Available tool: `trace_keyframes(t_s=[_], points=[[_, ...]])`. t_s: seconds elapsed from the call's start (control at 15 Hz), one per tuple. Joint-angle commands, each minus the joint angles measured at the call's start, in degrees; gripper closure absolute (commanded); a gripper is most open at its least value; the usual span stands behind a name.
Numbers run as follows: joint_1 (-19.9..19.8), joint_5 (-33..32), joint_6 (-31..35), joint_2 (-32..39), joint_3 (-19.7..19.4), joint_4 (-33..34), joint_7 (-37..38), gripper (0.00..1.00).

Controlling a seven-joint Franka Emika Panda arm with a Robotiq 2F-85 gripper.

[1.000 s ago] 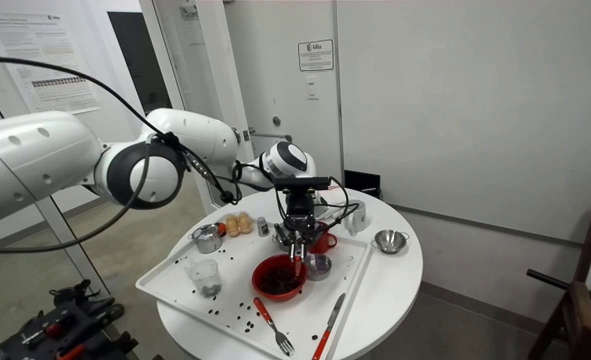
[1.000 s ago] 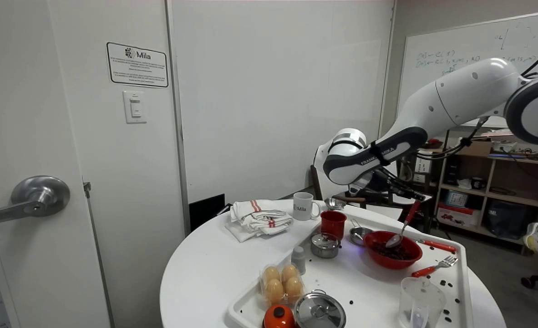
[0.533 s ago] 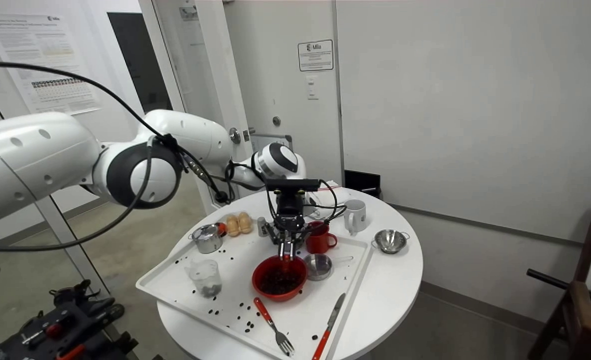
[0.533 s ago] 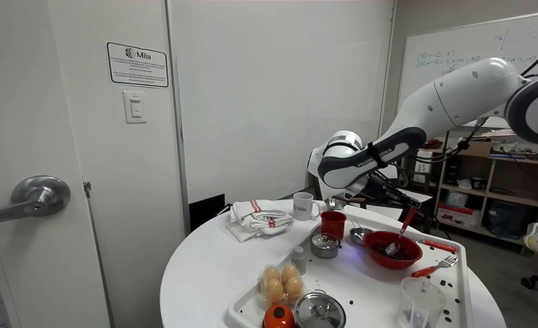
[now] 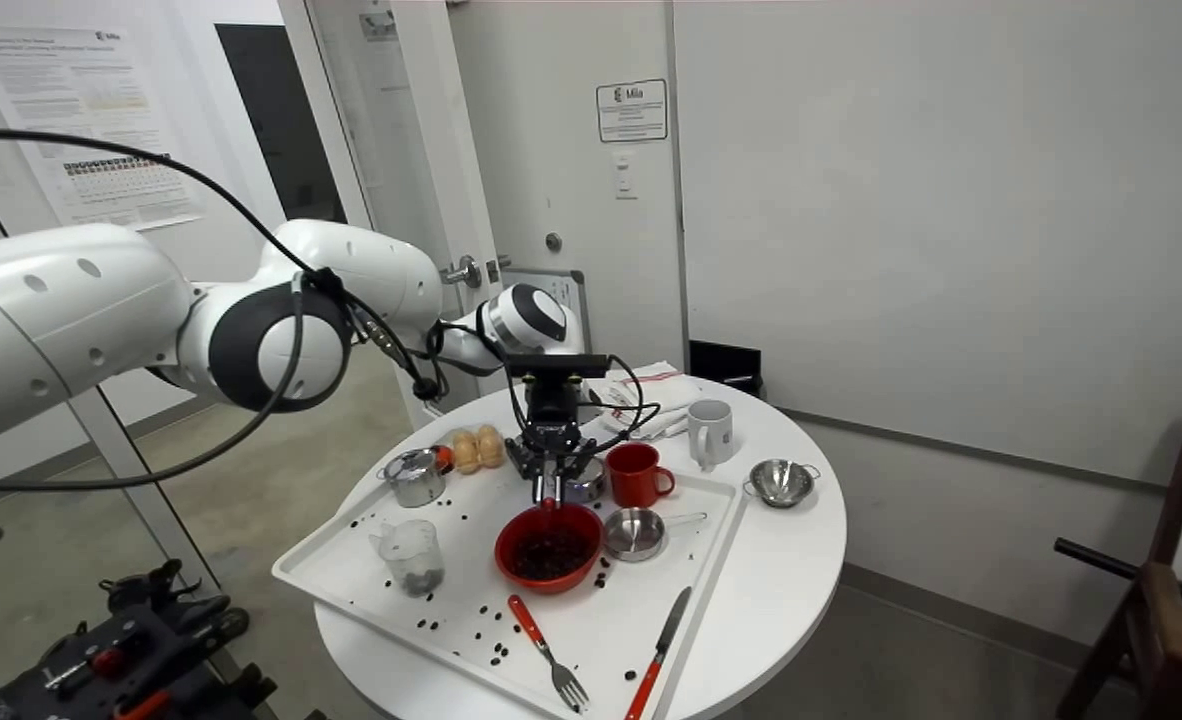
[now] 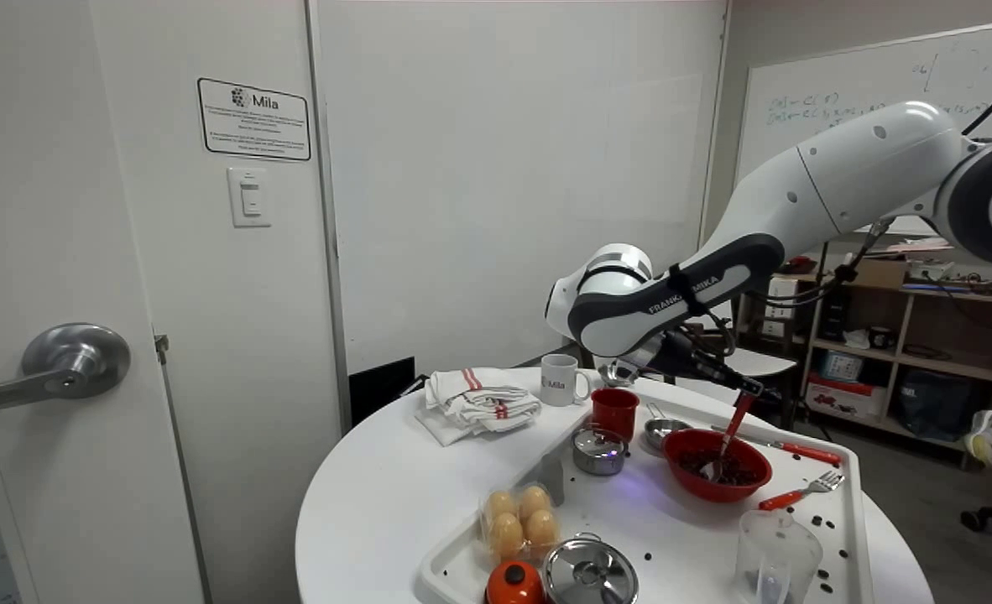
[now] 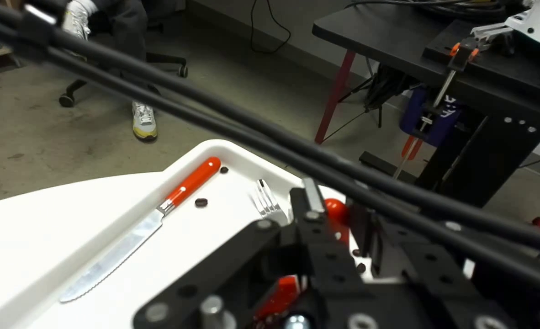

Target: Take the spoon and use it to stir the contents in the orange bowl then place the spoon on the table

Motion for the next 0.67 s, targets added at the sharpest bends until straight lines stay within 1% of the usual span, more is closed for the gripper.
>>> trace_keyframes(t_s=[0.0,0.33,0.6], points=[[-0.9,0.2,-2.0,-0.2,-0.5,-1.3,0.2,0.92],[-3.1,0.5,-5.4,-0.3,-1.8,-3.4,2.4,0.92],[-4.0,0.3,-6.1,-0.3,-2.6,-4.1,4.5,0.92]])
